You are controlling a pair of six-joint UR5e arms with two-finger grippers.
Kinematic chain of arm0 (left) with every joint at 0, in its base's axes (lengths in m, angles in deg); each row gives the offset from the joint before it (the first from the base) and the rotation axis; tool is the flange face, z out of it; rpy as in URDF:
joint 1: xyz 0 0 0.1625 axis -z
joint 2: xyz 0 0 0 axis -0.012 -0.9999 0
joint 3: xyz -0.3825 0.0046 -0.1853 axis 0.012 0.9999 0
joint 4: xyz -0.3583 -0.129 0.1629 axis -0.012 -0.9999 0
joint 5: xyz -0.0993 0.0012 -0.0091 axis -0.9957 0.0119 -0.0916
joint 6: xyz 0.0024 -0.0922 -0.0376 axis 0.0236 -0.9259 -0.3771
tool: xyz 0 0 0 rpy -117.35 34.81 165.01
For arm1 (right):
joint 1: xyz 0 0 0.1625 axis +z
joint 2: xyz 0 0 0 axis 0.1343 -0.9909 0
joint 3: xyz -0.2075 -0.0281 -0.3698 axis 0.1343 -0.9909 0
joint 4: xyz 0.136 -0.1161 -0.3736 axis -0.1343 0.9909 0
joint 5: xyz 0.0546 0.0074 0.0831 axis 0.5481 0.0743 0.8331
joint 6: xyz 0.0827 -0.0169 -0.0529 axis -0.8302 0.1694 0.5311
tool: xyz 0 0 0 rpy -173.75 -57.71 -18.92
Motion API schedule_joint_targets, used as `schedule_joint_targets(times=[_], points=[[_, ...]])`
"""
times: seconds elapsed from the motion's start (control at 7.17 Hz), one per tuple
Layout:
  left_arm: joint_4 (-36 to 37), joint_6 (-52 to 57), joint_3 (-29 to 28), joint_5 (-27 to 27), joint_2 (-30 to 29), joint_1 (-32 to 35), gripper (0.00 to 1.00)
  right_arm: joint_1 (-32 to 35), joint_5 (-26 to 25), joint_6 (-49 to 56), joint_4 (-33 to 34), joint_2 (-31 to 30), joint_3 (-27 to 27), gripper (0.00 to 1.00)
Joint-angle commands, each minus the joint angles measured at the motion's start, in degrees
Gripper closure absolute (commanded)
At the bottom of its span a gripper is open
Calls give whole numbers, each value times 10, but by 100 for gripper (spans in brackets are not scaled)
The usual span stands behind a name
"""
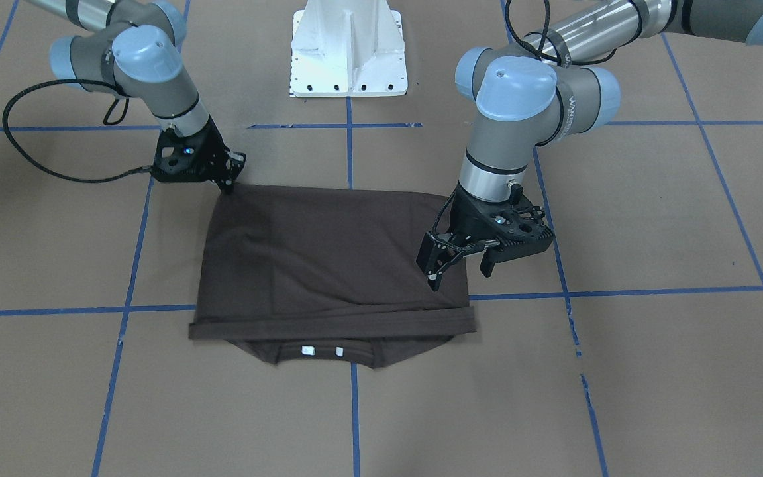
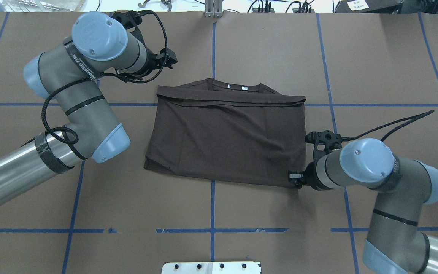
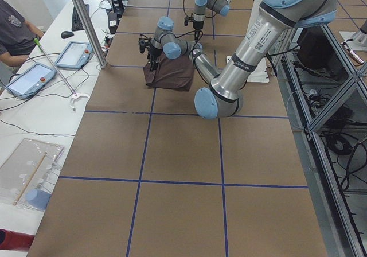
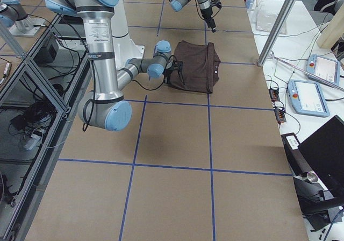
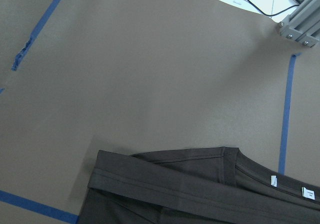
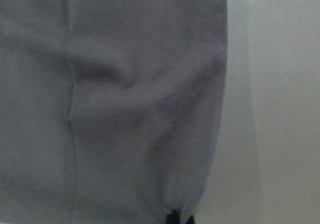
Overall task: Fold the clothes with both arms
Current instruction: 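Drag the shirt toward the robot with the right gripper while the left arm lowers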
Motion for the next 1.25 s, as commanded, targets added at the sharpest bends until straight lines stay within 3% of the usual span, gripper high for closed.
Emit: schedule_joint_targets(times=[0.0,0.14,0.28,0.42,0.7,1.12], points=[[0,0,3,0,-1,-4,0,-113,-1,-5,-4,-134,123,100],[0,0,5,1,0,-6,0,-165,-1,-30,-5,-150,139,100],[0,-10,9,0,0,-11,0,-209,-14,-102,-6,-145,148,1],[0,-24,15,0,0,-23,0,-240,-75,-160,-6,-137,150,0],[3,-92,70,0,42,-72,0,-220,-167,-186,-7,-81,147,0],[14,-228,109,7,92,-176,9,-105,-164,-184,-7,3,143,0]])
